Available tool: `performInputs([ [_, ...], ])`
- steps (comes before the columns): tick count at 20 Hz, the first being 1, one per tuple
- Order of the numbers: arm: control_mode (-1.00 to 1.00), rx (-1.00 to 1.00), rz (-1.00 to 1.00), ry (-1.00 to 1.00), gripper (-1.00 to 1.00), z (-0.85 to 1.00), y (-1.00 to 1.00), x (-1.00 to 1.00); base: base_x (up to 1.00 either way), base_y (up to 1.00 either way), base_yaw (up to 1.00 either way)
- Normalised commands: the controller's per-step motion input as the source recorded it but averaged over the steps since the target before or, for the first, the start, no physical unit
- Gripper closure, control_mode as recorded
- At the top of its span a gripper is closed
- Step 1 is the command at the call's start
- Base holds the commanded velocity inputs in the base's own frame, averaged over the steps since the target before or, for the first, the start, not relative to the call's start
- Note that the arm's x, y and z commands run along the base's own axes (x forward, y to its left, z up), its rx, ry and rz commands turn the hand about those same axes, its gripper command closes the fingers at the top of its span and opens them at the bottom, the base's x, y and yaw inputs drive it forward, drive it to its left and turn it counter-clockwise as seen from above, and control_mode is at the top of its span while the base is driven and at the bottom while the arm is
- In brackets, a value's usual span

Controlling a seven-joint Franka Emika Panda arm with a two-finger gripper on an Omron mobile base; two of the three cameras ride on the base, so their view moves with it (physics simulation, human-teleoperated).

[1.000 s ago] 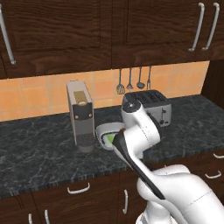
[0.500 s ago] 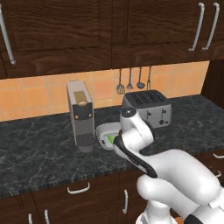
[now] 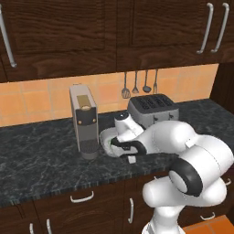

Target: Take the meat container that has the steak and place it on the second highest rack of the freezer. Then take the vegetable container that has the mushroom and lemon wedge and place it on the highest rack of the freezer.

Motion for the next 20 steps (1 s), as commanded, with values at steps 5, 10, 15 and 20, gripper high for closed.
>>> performInputs([
  [5,-1.0,-0.04,0.0,0.15,-1.0,-0.46,0.28,0.49,0.0,0.0,0.0],
  [10,-1.0,-0.04,0.0,0.01,1.0,-0.51,0.21,-0.2,0.0,0.0,0.0],
  [15,-1.0,0.0,0.0,-0.01,1.0,-0.56,0.0,-0.25,0.0,0.0,0.0],
  [20,-1.0,0.0,0.0,-0.07,1.0,-0.45,0.0,-0.05,0.0,0.0,0.0],
])
